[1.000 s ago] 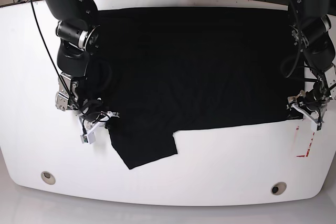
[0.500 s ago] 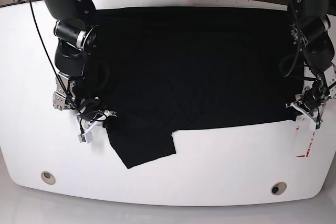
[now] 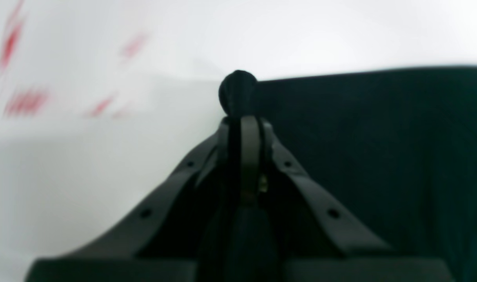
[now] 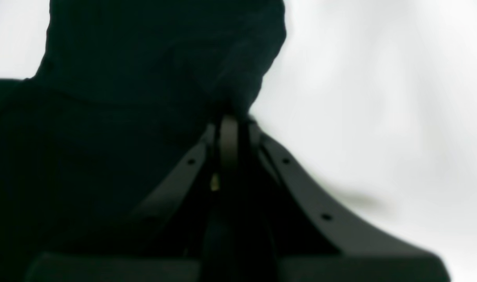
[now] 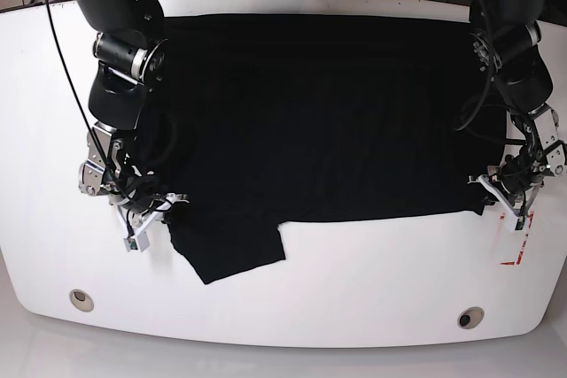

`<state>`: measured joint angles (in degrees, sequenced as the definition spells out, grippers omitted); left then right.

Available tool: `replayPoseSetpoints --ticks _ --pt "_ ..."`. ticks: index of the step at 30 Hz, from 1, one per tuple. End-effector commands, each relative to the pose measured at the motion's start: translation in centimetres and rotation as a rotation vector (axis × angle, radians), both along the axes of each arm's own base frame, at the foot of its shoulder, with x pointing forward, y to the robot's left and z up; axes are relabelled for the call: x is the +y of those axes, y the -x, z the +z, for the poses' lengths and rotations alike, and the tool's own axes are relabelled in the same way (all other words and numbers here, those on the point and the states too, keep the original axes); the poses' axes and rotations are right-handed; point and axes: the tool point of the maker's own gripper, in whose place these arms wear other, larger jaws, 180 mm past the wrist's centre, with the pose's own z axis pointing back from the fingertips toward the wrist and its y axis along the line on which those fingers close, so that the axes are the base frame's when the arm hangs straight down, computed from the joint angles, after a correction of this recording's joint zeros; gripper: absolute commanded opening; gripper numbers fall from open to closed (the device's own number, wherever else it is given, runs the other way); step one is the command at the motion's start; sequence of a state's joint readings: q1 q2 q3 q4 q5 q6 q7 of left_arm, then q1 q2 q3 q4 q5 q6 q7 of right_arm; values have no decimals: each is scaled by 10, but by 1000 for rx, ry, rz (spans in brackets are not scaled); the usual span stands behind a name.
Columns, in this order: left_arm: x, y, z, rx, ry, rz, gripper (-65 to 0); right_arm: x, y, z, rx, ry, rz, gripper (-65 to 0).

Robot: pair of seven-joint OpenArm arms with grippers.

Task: Layout the t-shirt on the table in an organized manner, then fold the t-shirt properly
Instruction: 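Fold the held half over toward the grasped edge with both grippers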

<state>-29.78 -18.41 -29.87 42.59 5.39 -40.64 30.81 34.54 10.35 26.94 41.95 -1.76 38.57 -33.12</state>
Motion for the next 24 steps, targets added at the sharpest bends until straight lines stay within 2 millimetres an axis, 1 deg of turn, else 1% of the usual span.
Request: replayPoseSetpoints --ticks 1,4,7,12,18,24 --pt "18 -11 31 -56 -64 19 -650 -15 -21 39 -104 30 -17 -650" --pt "7 -17 44 -74 -89 2 -650 -23 -18 49 -113 81 -15 -650" --pt "8 -12 49 -66 -129 -2 -650 -31 -13 60 -121 132 -15 -650" --pt "14 -4 61 -67 -191 0 -650 -40 -3 70 -115 202 -15 -650" --pt "20 7 69 -64 -249 3 -650 -51 18 76 -101 293 -3 -650" --pt "26 24 75 -48 -318 3 -650 -62 44 80 -68 384 -7 -650"
